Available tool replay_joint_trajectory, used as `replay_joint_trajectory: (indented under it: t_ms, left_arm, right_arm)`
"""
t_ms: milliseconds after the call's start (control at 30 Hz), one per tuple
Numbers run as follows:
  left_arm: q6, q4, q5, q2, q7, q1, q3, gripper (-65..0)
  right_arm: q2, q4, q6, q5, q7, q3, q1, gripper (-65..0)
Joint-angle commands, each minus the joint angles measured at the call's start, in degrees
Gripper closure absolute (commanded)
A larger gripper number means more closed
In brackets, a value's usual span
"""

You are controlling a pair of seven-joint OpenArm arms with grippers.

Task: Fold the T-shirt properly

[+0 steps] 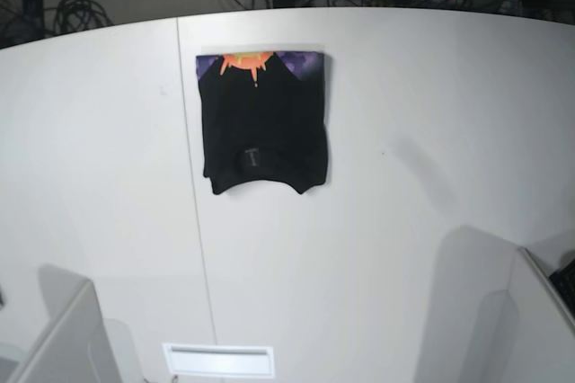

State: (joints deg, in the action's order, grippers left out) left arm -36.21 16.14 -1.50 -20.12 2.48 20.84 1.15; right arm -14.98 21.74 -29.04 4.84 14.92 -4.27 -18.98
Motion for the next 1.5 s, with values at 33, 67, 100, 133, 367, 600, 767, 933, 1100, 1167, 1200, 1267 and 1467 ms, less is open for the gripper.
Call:
replay_joint_trajectory:
  t_ms: [33, 67, 100, 133, 367, 600, 767, 933, 1100, 1167, 1200, 1267, 1467]
  left_arm:
    - [2.6, -1.5, -0.3, -0.7, -2.6, -1.2, 3.3, 0.0]
    - [4.5, -2.6, -0.3, -0.6, -4.6, -2.1, 5.1, 0.0]
    - [6.6, -3.9, 0.0, 0.1, -6.2, -2.9, 6.4, 0.0]
    - [8.8, -5.4, 0.1, 1.1, -7.6, -4.2, 7.6, 0.0]
    - [12.2, -9.9, 0.2, 7.2, -12.1, -7.5, 8.2, 0.0]
    - [12.5, -9.6, 0.3, 11.8, -12.2, -8.6, 8.1, 0.0]
    - [12.5, -9.6, 0.3, 13.6, -12.2, -8.8, 8.0, 0.0]
    - [12.5, -9.7, 0.3, 13.5, -12.2, -10.0, 8.0, 0.0]
    - [12.5, -9.6, 0.0, 13.3, -12.2, -10.1, 8.2, 0.0]
    - [12.5, -9.6, 0.2, 13.2, -12.3, -10.1, 8.2, 0.0]
    - [12.5, -9.6, 0.0, 13.1, -12.3, -10.1, 8.2, 0.0]
    - [12.5, -9.6, -0.1, 13.0, -12.3, -10.1, 8.2, 0.0]
    - [12.5, -9.6, -0.2, 13.0, -12.3, -9.9, 8.6, 0.0]
  right_arm:
    - [-0.7, -4.6, 5.6, 0.4, -5.6, -2.3, 2.1, 0.0]
    - [-0.6, -6.6, 9.0, 0.3, -8.9, -3.3, 3.0, 0.0]
    - [-0.4, -8.0, 11.5, 0.3, -11.6, -3.9, 3.8, 0.0]
    - [0.0, -9.0, 12.6, 0.2, -13.6, -4.4, 4.4, 0.0]
    - [1.5, -9.6, 12.7, 0.2, -17.2, -4.6, 6.5, 0.0]
    - [3.7, -9.6, 12.6, 0.3, -21.3, -7.4, 7.7, 0.0]
    - [5.4, -9.6, 12.5, 0.3, -21.3, -14.1, 7.9, 0.0]
    - [5.8, -9.7, 12.5, 0.1, -21.4, -14.3, 8.0, 0.0]
    - [6.1, -9.8, 12.5, 0.1, -21.4, -14.4, 8.1, 0.0]
    - [6.1, -9.8, 12.5, 0.1, -21.4, -14.4, 8.5, 0.0]
    - [6.1, -10.0, 12.5, 0.1, -21.4, -14.4, 8.7, 0.0]
    - [6.2, -10.0, 12.5, 0.1, -21.4, -14.3, 8.7, 0.0]
    - [6.4, -10.1, 12.6, 0.0, -21.4, -14.3, 8.3, 0.0]
